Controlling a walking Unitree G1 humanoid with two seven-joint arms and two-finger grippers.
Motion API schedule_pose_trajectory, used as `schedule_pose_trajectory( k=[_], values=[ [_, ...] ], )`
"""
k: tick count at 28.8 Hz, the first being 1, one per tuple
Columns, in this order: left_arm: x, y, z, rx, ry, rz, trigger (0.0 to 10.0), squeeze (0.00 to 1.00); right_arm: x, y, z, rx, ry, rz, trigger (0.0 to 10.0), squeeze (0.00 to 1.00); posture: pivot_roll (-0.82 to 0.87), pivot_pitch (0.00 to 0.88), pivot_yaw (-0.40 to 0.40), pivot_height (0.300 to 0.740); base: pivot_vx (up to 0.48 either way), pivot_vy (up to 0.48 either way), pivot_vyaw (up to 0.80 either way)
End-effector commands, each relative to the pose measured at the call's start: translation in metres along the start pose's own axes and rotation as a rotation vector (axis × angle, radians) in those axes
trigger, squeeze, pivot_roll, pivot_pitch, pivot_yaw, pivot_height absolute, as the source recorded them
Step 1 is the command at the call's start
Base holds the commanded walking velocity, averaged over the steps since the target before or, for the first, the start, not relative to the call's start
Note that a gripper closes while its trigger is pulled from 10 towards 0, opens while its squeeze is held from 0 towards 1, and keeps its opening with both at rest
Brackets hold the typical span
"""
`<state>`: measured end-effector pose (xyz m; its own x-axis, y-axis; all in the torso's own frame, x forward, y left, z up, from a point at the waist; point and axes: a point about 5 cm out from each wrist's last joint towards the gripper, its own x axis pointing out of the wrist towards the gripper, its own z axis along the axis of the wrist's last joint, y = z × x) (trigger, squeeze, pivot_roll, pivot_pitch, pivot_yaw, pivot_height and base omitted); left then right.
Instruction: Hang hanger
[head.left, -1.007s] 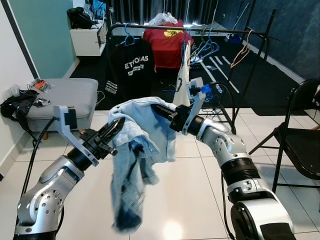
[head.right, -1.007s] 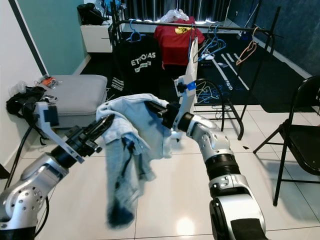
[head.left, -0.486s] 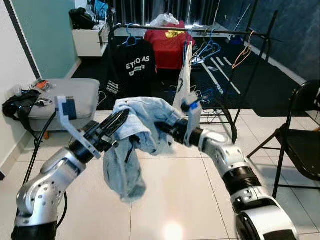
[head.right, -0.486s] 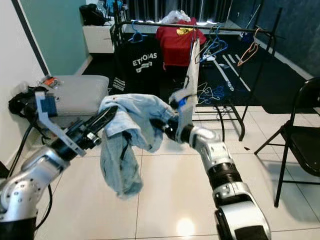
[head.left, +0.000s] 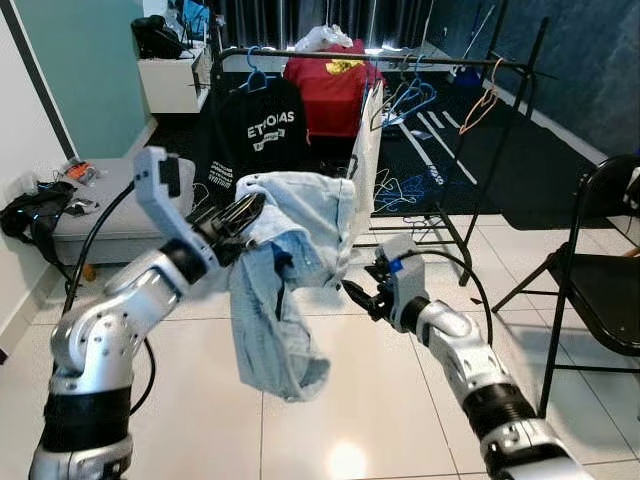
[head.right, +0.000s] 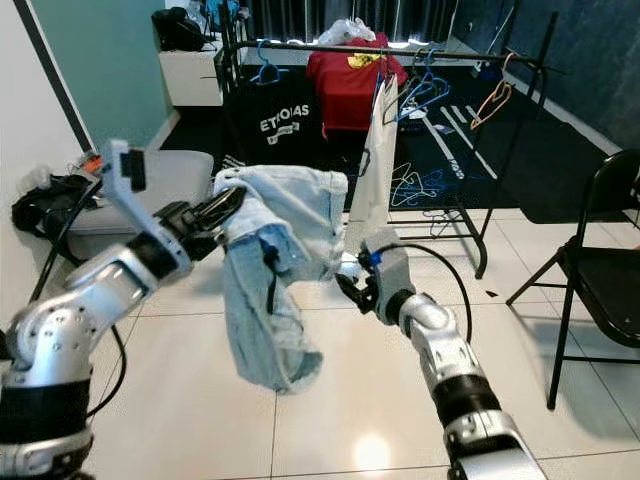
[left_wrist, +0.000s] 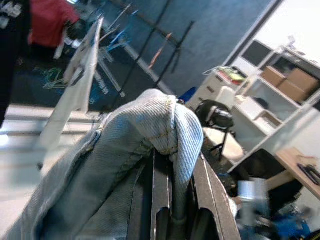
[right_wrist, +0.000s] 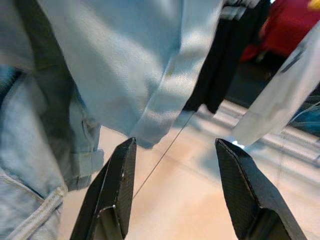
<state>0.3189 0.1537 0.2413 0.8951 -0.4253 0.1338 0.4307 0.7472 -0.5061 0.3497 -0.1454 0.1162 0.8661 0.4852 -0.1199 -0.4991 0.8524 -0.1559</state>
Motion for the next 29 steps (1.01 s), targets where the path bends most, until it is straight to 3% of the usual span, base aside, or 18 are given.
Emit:
schedule_pose_trajectory(
  k=[1,2,3,5,8,9,10,11,16,21,23,24,25,27,28,29],
  values=[
    [0.003,0.005,0.002,-0.021,0.0,0.073,0.0,0.0,-0.001,-0.001,0.006,-0.037,-0.056,-0.024,10.0,0.0,0.05,0.0,-0.02,0.74,0.0,0.0,0.0],
    [0.006,0.015,0.003,-0.031,-0.005,0.183,0.0,0.0,-0.003,0.005,0.012,-0.07,-0.136,-0.005,10.0,0.0,0.05,0.0,-0.022,0.74,0.0,0.0,0.0],
    [0.006,0.015,0.003,-0.031,-0.005,0.183,0.0,0.0,-0.003,0.005,0.012,-0.07,-0.136,-0.005,10.0,0.0,0.05,0.0,-0.022,0.74,0.0,0.0,0.0],
    [0.01,0.028,0.003,-0.021,-0.004,0.324,0.0,0.0,-0.006,0.027,0.018,-0.129,-0.239,0.11,10.0,0.0,0.05,0.0,-0.023,0.74,0.0,0.0,0.0],
    [0.011,0.028,0.002,-0.032,-0.004,0.348,0.0,0.0,-0.006,0.04,0.016,-0.133,-0.244,0.202,10.0,0.0,0.05,0.0,-0.023,0.74,0.0,0.0,0.0],
    [0.013,0.027,0.002,-0.038,0.0,0.359,0.0,0.0,-0.006,0.052,0.01,-0.144,-0.221,0.276,10.0,0.44,0.05,0.0,-0.024,0.74,0.0,0.0,0.0],
    [0.013,0.027,0.002,-0.038,0.0,0.359,0.0,0.0,-0.006,0.052,0.01,-0.144,-0.221,0.276,10.0,0.44,0.05,0.0,-0.024,0.74,0.0,0.0,0.0],
    [0.015,0.025,0.002,-0.043,0.007,0.371,0.0,0.0,-0.005,0.062,0.004,-0.136,-0.19,0.345,10.0,1.0,0.05,0.0,-0.027,0.74,0.0,0.0,0.0],
    [0.02,0.02,0.007,-0.046,0.026,0.405,0.0,0.0,0.0,0.077,-0.014,-0.127,-0.071,0.443,10.0,1.0,0.06,0.0,-0.029,0.74,0.0,0.0,0.0],
    [0.023,0.017,0.011,-0.043,0.024,0.417,0.0,0.0,0.006,0.078,-0.02,-0.139,-0.019,0.424,10.0,1.0,0.06,0.0,-0.032,0.74,0.0,0.0,0.0],
    [0.031,0.002,0.022,-0.016,0.019,0.411,0.0,0.0,0.02,0.08,-0.02,-0.14,0.02,0.371,10.0,1.0,0.07,0.0,-0.039,0.74,0.0,0.0,0.0],
    [0.031,0.002,0.022,-0.016,0.019,0.411,0.0,0.0,0.02,0.08,-0.02,-0.14,0.02,0.371,10.0,1.0,0.07,0.0,-0.039,0.74,0.0,0.0,0.0],
    [0.033,-0.004,0.027,-0.013,0.015,0.409,0.0,0.0,0.025,0.082,-0.018,-0.125,0.021,0.361,10.0,0.85,0.08,0.0,-0.039,0.74,0.0,0.0,0.0],
    [0.033,-0.004,0.027,-0.013,0.015,0.409,0.0,0.0,0.025,0.082,-0.018,-0.125,0.021,0.361,10.0,0.85,0.08,0.0,-0.039,0.74,0.0,0.0,0.0],
    [0.036,-0.01,0.03,-0.003,0.009,0.402,0.0,0.0,0.028,0.085,-0.017,-0.125,0.034,0.374,10.0,0.1,0.08,0.003,-0.044,0.74,0.0,0.0,0.0],
    [0.036,-0.01,0.03,-0.003,0.009,0.402,0.0,0.0,0.028,0.085,-0.017,-0.125,0.034,0.374,10.0,0.1,0.08,0.003,-0.044,0.74,0.0,0.0,0.0]
  ],
)
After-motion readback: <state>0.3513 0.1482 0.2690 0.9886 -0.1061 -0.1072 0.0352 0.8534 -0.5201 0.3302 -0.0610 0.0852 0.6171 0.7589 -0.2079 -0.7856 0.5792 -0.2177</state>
